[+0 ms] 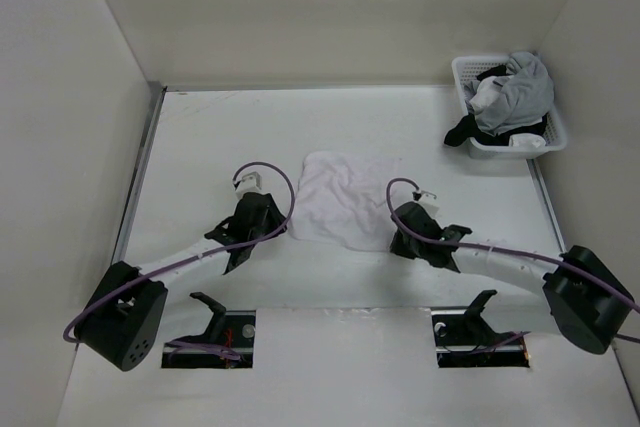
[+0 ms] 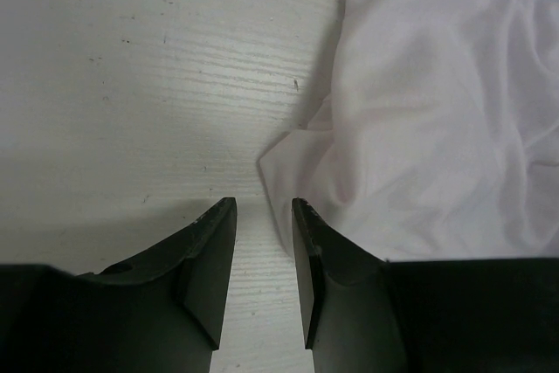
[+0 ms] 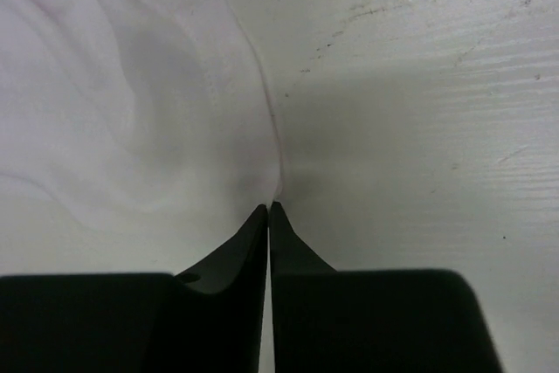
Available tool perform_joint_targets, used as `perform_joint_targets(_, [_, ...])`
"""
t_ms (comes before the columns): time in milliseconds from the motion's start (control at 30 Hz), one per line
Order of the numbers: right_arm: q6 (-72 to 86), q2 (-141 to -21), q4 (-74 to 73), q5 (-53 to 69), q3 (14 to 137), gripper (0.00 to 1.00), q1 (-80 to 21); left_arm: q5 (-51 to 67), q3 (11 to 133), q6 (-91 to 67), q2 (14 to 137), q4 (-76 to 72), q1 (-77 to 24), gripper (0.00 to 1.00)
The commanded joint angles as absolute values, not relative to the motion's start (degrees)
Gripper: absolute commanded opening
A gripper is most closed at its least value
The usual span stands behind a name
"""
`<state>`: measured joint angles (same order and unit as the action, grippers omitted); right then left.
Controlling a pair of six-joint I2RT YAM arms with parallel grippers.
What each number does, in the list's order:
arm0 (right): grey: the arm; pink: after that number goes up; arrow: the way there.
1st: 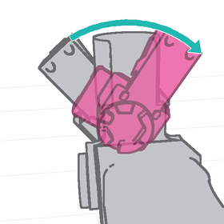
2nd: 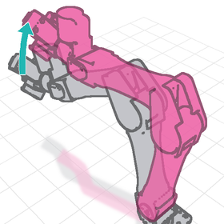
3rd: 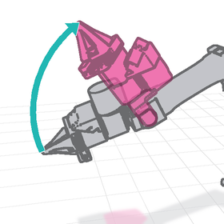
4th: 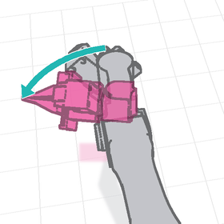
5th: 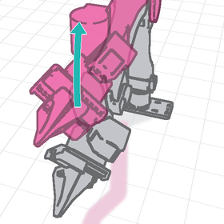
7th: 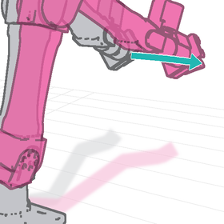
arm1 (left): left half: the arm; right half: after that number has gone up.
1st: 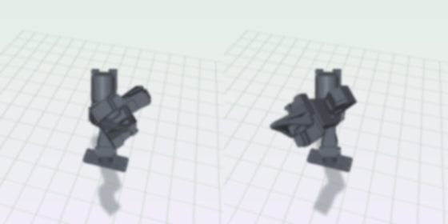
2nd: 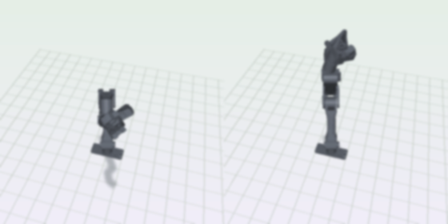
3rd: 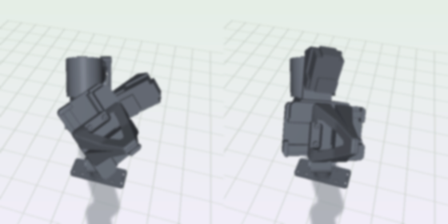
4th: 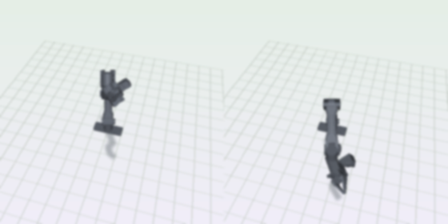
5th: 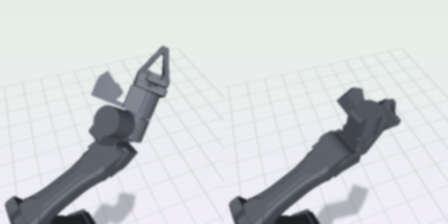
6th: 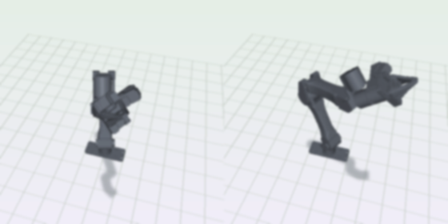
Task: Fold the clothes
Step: Flatten the tank top out
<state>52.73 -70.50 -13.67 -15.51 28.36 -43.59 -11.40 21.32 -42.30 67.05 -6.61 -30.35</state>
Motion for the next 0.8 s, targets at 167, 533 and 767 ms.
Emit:
perform_joint_targets(167, [53.7,-45.84,-22.39,-29.0,33.3,0.0,-44.78,-12.22,21.71,-40.78,63.9,-3.26,-29.57,0.29])
perform_joint_targets(533, [53.96,-35.33,-26.81,-21.01,28.66,0.01,-36.34,-10.2,22.06,-42.71,63.01,0.7,-37.29,0.24])
perform_joint_targets(767, [53.7,-36.39,-24.0,-20.74,26.9,0.02,-36.25,-12.04,22.24,-47.19,68.89,-6.75,-42.05,0.35])
